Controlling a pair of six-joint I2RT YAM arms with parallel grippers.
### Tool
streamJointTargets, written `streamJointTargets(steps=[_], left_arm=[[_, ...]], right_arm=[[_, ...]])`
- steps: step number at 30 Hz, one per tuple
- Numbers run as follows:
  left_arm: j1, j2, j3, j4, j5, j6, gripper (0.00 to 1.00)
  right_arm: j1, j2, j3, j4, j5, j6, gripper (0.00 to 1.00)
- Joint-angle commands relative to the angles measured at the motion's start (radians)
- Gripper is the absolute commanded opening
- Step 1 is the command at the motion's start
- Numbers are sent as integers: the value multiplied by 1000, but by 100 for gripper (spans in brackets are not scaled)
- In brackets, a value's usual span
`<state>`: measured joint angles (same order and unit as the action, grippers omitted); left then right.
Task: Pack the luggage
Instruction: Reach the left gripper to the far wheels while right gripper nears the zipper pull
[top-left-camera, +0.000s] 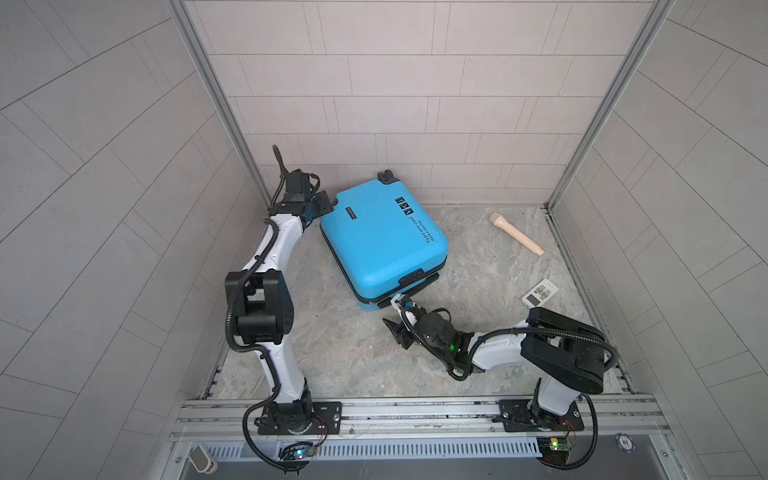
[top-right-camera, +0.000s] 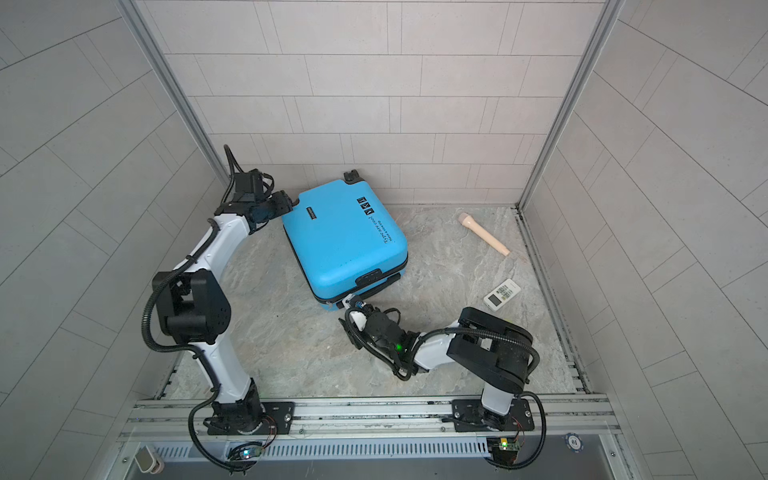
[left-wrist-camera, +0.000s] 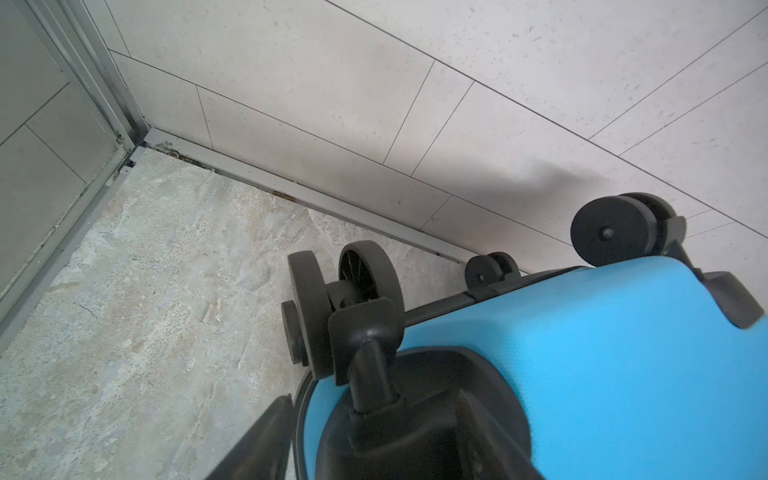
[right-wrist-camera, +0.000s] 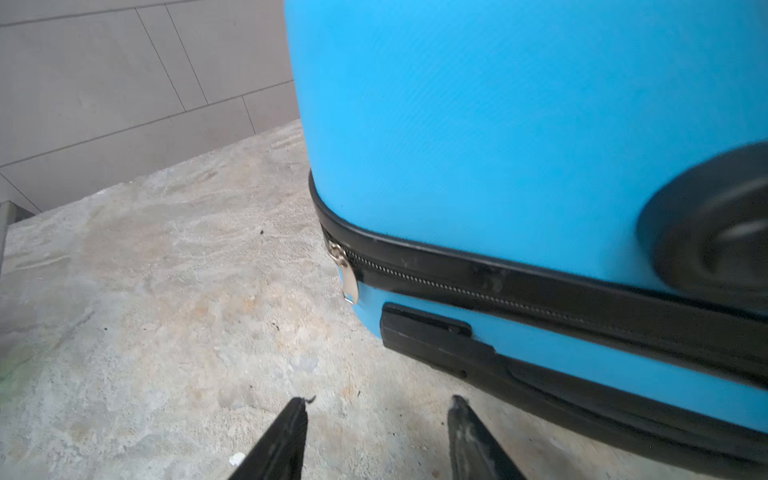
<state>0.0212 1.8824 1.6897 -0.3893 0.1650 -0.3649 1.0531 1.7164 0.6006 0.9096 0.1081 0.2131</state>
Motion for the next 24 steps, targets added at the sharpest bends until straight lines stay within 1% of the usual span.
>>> streamJointTargets(steps=[1, 7, 11, 14, 17, 23, 24], left_arm=[[-42, 11, -95, -290, 84, 44, 62], [-68, -48, -209, -270, 114, 13, 60], [-75, -104, -288, -232, 106, 3, 60], [-76, -120, -298, -240, 105, 6, 60], [-75, -129, -300, -243, 104, 9, 61], [-76, -126, -295, -244, 106, 12, 61], [-76, -125, -295, -244, 108, 12, 61]], right_arm=[[7, 8, 12, 66, -17, -25, 56], [8, 22, 12, 84, -17, -45, 56], [9, 31, 12, 103, 2, -35, 56], [8, 38, -10, 129, 32, -23, 54], [9, 60, -9, 147, 34, -14, 53], [8, 114, 12, 181, 36, 8, 47], [9, 122, 43, 189, 38, 14, 46]])
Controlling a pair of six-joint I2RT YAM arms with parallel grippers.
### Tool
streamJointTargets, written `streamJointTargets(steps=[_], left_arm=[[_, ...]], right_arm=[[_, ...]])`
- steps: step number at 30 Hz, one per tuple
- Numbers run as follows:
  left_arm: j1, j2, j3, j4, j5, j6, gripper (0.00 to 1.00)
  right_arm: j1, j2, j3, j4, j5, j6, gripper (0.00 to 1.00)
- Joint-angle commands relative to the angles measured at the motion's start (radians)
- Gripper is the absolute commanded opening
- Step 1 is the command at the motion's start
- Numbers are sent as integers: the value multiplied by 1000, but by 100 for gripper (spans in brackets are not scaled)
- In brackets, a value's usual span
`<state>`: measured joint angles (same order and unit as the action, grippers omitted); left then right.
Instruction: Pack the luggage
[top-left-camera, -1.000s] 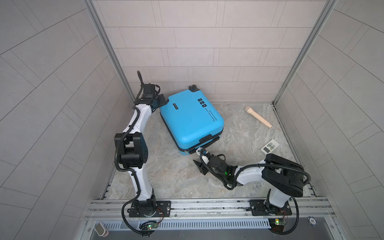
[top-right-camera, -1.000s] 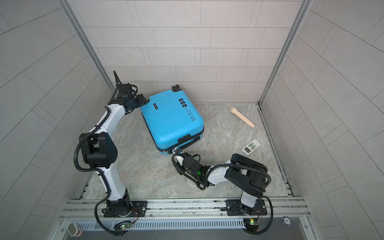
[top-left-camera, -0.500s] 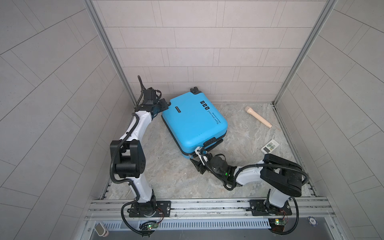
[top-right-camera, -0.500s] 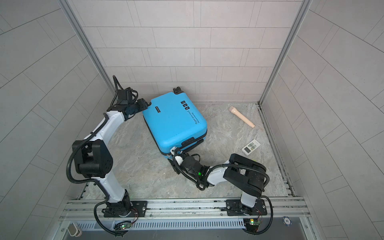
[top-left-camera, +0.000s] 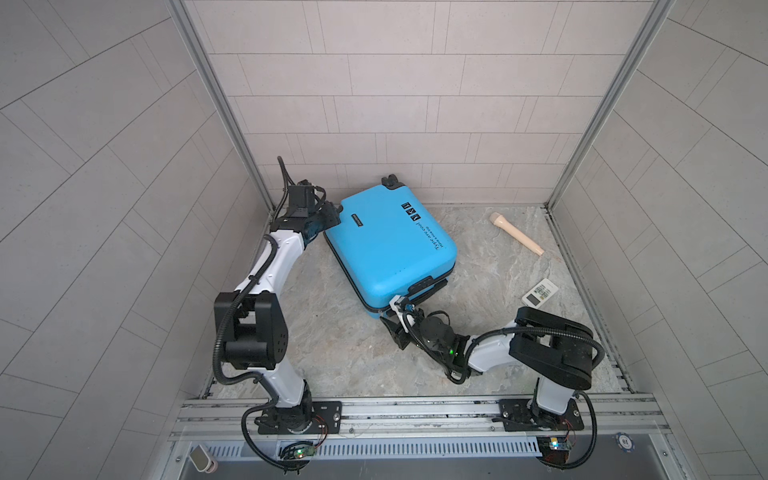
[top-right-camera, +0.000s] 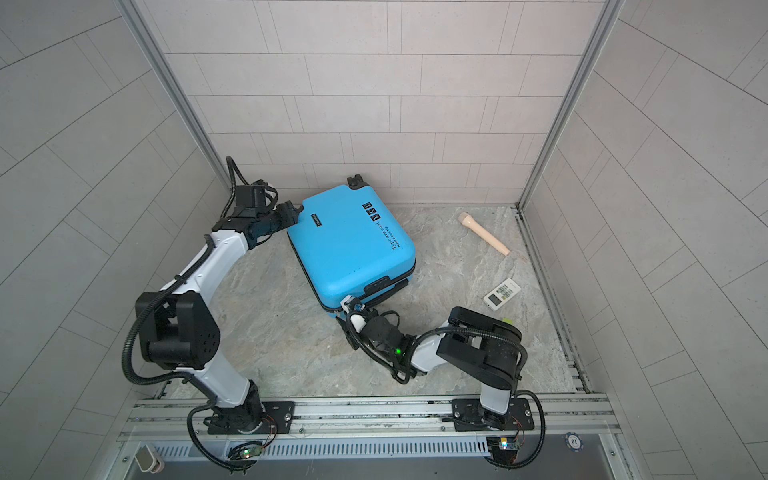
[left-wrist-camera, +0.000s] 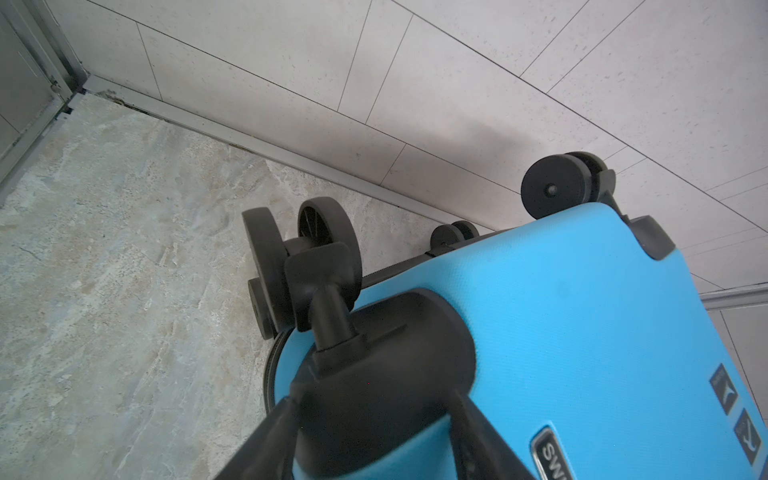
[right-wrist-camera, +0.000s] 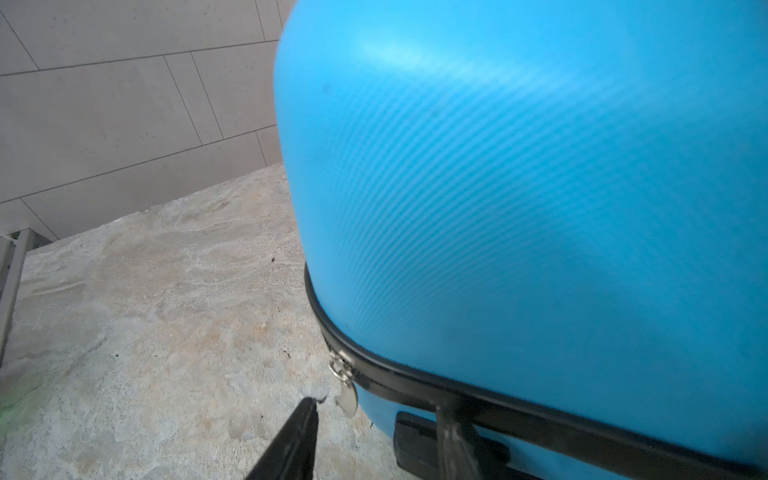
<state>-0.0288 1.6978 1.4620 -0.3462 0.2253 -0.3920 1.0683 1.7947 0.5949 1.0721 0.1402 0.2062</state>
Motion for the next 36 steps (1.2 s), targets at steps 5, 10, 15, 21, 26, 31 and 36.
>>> streamJointTargets(steps=[5, 10, 15, 21, 26, 31, 36], left_arm=[[-26, 74, -56, -287, 56, 39, 61], [-22, 83, -45, -282, 56, 40, 61], [0, 80, -54, -279, 69, 40, 61], [4, 48, -96, -251, 80, 35, 61], [-2, 29, -141, -222, 94, 17, 61], [-30, -9, -201, -184, 83, 1, 61], [-36, -30, -204, -179, 70, -3, 64]], right_arm=[[1, 76, 63, 59, -22, 28, 42], [24, 97, 69, 65, 5, 25, 43], [4, 76, -1, 137, 146, 15, 51], [-148, -10, 19, 5, 47, 13, 53], [-273, -48, 77, -123, -40, -8, 52], [-372, -49, 101, -168, -109, -12, 53], [-387, -103, 87, -220, -170, -28, 52]])
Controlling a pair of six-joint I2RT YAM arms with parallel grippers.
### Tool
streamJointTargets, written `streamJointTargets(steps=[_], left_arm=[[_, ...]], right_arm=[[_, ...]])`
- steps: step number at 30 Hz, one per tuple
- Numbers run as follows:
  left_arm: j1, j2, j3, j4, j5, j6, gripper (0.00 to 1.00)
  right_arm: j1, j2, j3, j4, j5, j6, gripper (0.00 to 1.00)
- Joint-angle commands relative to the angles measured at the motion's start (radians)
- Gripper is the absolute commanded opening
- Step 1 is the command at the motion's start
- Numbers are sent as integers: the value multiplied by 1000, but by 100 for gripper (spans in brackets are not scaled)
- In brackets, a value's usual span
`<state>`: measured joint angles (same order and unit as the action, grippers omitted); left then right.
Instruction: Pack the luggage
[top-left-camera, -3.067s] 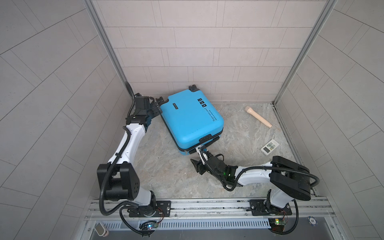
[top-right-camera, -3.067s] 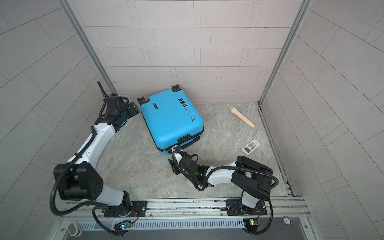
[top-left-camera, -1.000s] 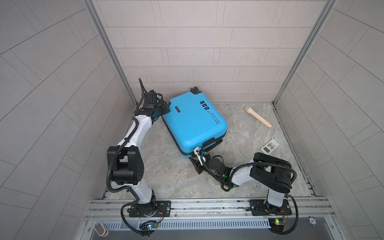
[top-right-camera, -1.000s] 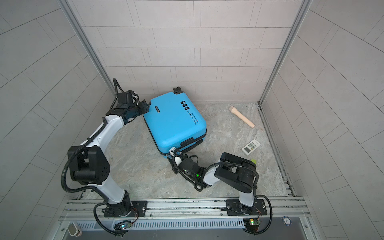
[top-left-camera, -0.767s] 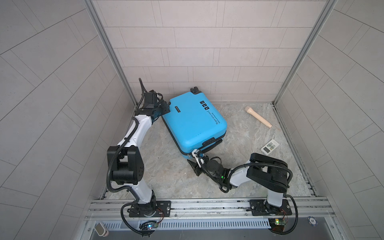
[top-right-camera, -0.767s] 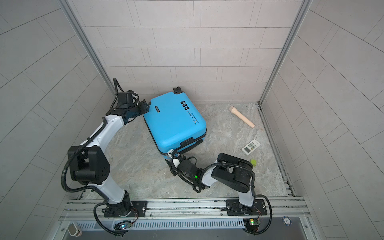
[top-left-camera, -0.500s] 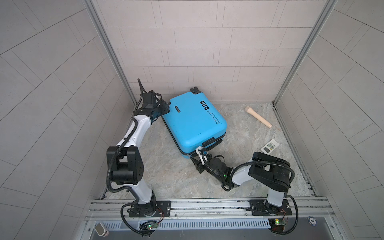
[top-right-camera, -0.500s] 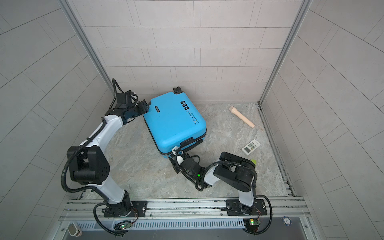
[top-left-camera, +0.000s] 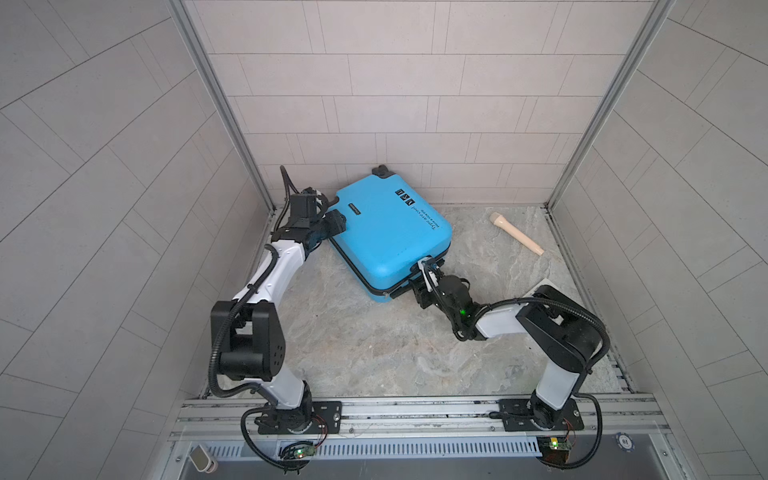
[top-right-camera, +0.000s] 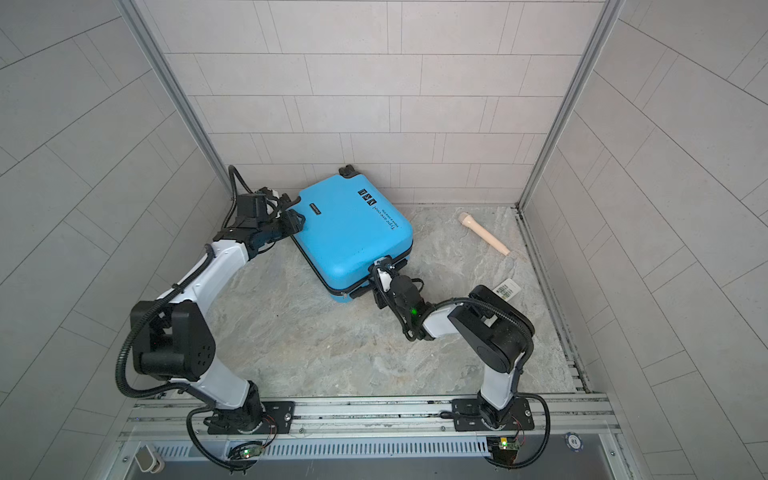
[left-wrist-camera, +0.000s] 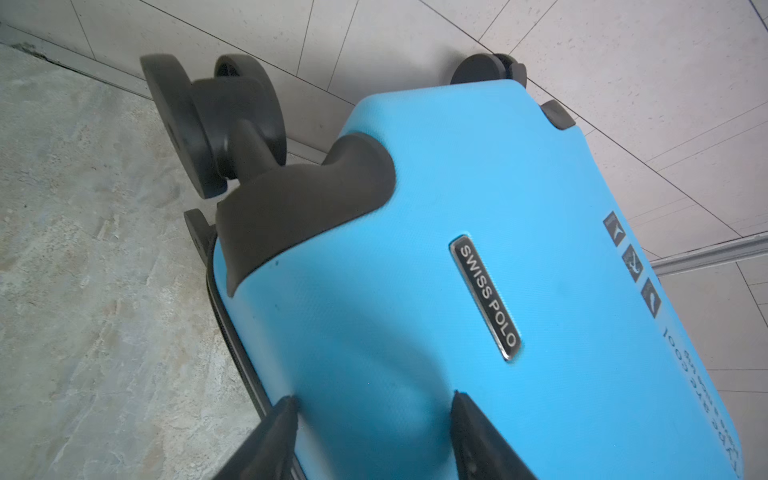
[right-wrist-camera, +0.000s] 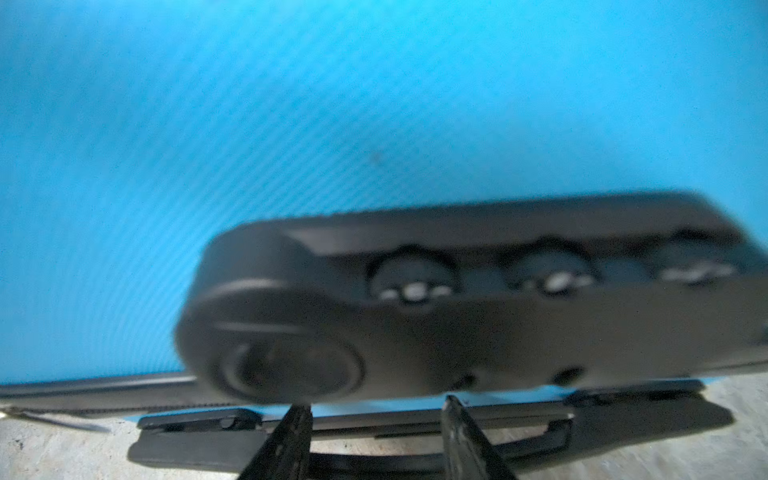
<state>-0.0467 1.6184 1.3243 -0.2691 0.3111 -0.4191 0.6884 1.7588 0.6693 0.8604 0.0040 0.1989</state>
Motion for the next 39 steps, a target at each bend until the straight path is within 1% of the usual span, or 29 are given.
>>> streamJointTargets(steps=[1, 2, 4, 7, 11, 15, 20, 23, 26, 34, 39], left_arm=[[-18, 41, -53, -265, -24, 27, 66], [-18, 23, -35, -278, -38, 32, 68], [-19, -16, 8, -305, -67, 40, 72], [-28, -86, 69, -314, -92, 36, 77], [-117, -146, 106, -288, -128, 40, 81], [-200, -150, 68, -210, -136, 19, 83], [-216, -103, 46, -173, -112, 3, 83], [-218, -78, 45, -163, -95, 3, 83], [-217, -69, 38, -148, -80, 1, 83], [-216, -69, 11, -124, -65, 3, 83], [-216, -75, 9, -122, -59, 11, 83]], right_arm=[[-8, -92, 1, -31, -45, -19, 52], [-5, -121, -22, -37, -46, -16, 52], [0, -174, -98, 6, -42, -16, 52], [31, -252, -161, -3, -36, -26, 54], [148, -275, -199, 5, 21, -49, 53], [265, -176, -144, 39, 82, -63, 50], [339, -31, -61, 140, 145, -46, 49], [350, 25, -20, 192, 169, -36, 49], [352, 53, -11, 239, 203, -32, 49], [352, 102, 28, 265, 282, -38, 49], [354, 135, 44, 267, 319, -38, 45]])
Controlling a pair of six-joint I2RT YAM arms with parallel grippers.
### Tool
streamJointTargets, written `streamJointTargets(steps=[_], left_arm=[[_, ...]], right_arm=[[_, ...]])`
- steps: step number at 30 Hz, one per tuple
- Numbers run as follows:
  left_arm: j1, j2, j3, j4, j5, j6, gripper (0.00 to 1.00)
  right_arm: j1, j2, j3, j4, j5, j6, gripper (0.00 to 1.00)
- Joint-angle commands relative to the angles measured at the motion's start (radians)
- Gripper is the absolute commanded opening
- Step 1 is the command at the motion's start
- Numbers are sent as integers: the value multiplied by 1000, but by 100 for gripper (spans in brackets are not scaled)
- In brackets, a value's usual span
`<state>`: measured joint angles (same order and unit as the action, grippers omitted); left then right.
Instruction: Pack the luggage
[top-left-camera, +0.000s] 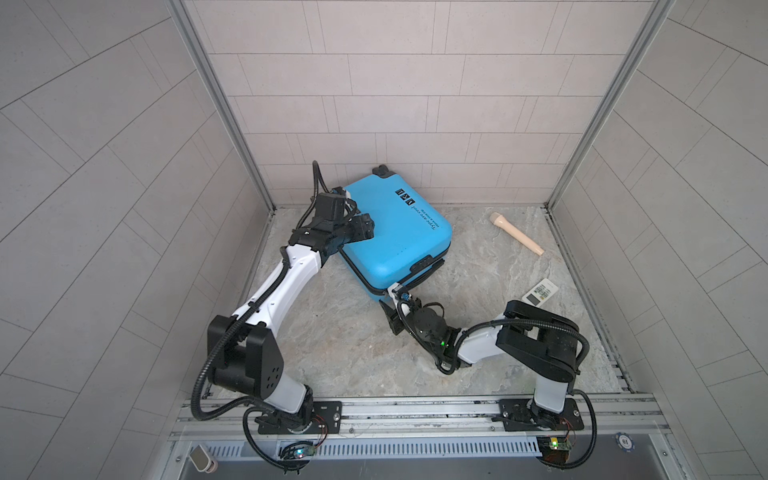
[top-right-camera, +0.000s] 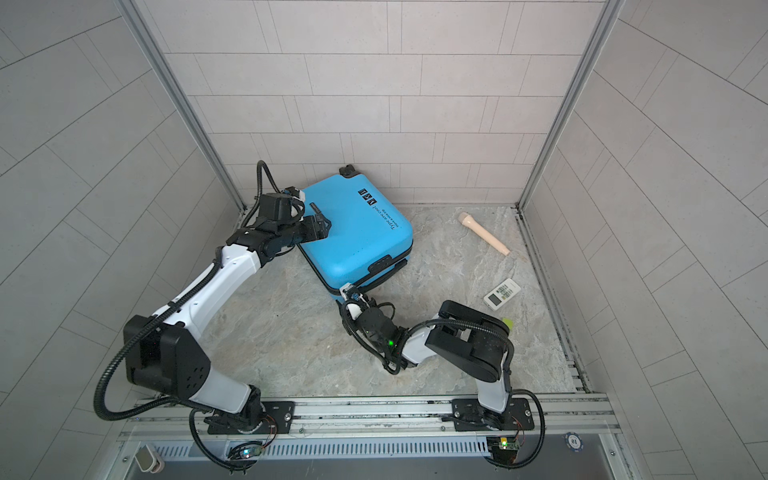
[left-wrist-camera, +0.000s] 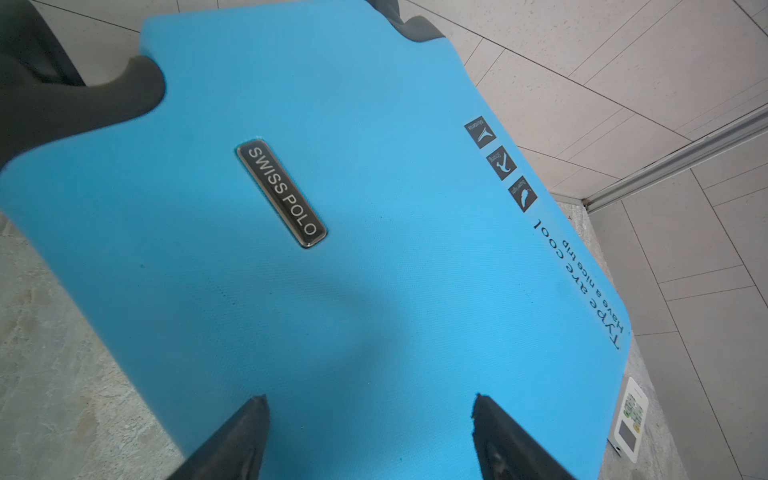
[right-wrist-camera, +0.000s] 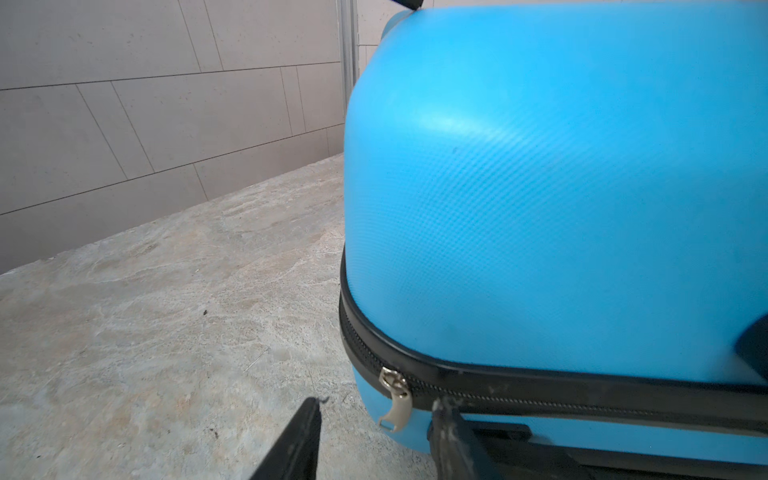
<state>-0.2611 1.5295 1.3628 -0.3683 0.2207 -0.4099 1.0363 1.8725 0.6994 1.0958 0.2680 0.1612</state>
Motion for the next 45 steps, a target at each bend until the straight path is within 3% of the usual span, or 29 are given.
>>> streamJointTargets(steps=[1, 8, 19, 37, 45], left_arm=[[-1, 13, -31, -21, 33, 3, 83], [-1, 13, -30, -24, 41, 11, 83], [-1, 12, -37, -18, 54, 7, 83], [0, 5, -45, -22, 52, 10, 83], [-1, 2, -43, -24, 53, 13, 83]], right_arm=[[6, 28, 13, 41, 69, 3, 44], [7, 103, 23, 163, 114, -20, 43], [4, 148, 86, 188, 108, -12, 34], [1, 200, 152, 217, 20, 47, 17], [9, 229, 165, 221, 12, 74, 20]])
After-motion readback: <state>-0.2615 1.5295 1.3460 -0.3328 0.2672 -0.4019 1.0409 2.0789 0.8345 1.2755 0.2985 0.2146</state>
